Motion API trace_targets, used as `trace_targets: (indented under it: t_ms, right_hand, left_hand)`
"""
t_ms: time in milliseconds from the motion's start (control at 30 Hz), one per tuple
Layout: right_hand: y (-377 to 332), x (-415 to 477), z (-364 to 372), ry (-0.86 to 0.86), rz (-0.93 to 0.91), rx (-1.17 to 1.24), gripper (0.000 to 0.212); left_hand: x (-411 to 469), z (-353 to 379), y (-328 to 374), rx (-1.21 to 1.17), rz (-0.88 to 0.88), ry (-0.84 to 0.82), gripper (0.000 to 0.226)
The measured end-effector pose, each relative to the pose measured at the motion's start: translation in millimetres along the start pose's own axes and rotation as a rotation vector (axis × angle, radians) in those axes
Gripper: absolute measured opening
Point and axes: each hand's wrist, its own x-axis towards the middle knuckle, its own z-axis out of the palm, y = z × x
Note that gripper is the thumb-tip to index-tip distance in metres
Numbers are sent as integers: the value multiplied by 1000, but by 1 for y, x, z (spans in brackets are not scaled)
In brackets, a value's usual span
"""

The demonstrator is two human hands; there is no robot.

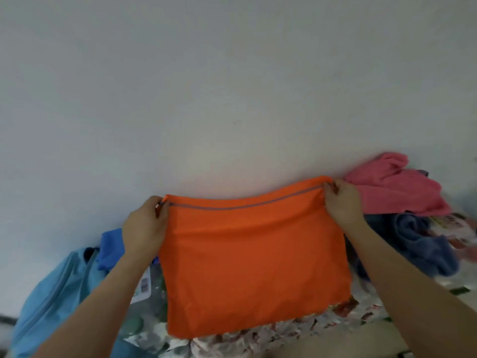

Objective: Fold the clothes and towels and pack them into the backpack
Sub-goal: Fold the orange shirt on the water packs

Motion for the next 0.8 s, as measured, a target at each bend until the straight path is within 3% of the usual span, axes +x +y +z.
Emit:
trace_targets:
  t_ms: [233, 333, 467, 600, 667, 733, 800]
  right_hand:
    - [35, 23, 47, -151, -77, -277, 13]
    - [41, 28, 53, -192, -125, -359, 5]
    - [43, 30, 56, -225, -124, -380, 13]
    - [37, 18, 51, -126, -205, -381, 25]
    - [29, 1, 47, -122, -385, -357, 33]
    - [22, -20, 45, -334, -525, -391, 52]
    - [20, -35, 46, -613, -510, -500, 66]
  left_hand:
    - [8, 40, -12, 455, 219, -53, 37]
    - [5, 50, -17, 554, 189, -53, 39]
    - [3, 59, -13, 561, 116, -7, 29]
    - [-7, 61, 6, 356, 66, 93, 28]
    - [-29, 66, 21, 254, 221, -66, 32]
    - [-63, 75, 31, 264, 378, -292, 37]
    - [-93, 80, 30, 313, 376, -436, 47]
